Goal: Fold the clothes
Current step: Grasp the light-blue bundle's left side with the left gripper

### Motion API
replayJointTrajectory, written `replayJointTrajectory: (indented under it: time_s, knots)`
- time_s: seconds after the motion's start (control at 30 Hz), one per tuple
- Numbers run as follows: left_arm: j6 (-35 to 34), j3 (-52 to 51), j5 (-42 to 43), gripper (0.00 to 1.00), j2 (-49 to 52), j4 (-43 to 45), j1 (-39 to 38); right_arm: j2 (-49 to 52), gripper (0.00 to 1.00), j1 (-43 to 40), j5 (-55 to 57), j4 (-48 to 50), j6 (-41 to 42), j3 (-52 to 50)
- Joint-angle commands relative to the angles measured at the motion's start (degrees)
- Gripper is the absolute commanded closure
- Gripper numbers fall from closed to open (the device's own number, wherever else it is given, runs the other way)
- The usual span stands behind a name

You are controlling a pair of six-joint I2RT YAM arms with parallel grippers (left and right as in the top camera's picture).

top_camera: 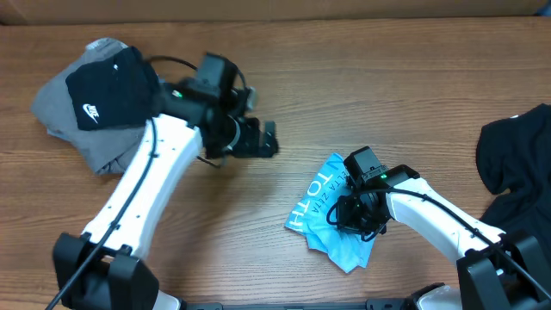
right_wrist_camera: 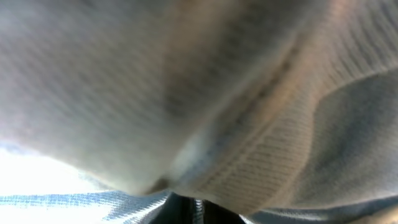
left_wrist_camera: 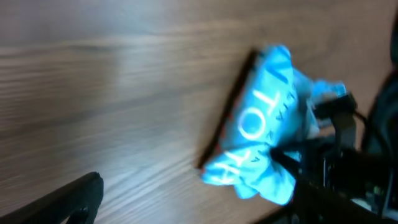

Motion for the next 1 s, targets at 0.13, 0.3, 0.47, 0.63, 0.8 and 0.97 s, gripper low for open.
replayJointTrajectory:
  time_s: [0.13,0.3,0.47,0.63,0.8,0.97]
  knots:
    - [1.53,-11.58,13.42,0.0,-0.04,13.05,-4.94,-6.93,0.94,0.42,-1.36,-4.72,1.92,2.69]
    - [-2.01,-16.48,11.61,0.04,0.31,20.2,-8.66,-10.99,0.96,-2.19,5.22,-10.1,15.67,3.76]
    - [-2.99,-19.78,11.3,0.06,1.57,26.75,-11.37,-10.73,0.96,-8.0,5.64,-10.01,16.46,3.63]
    - [-3.65,-20.39,11.32,0.06,6.4,30.29,-13.62,-9.79,0.91,-11.72,4.59,-8.37,12.81,3.63]
    - [-5.97,-20.39,13.73,0.04,12.55,33.29,-14.56,-8.09,0.88,-10.86,1.51,-10.6,10.08,3.61]
    - [-6.49,-20.39,20.72,0.05,17.07,36.68,-14.93,-7.5,0.88,-10.6,1.49,-12.79,10.1,3.61]
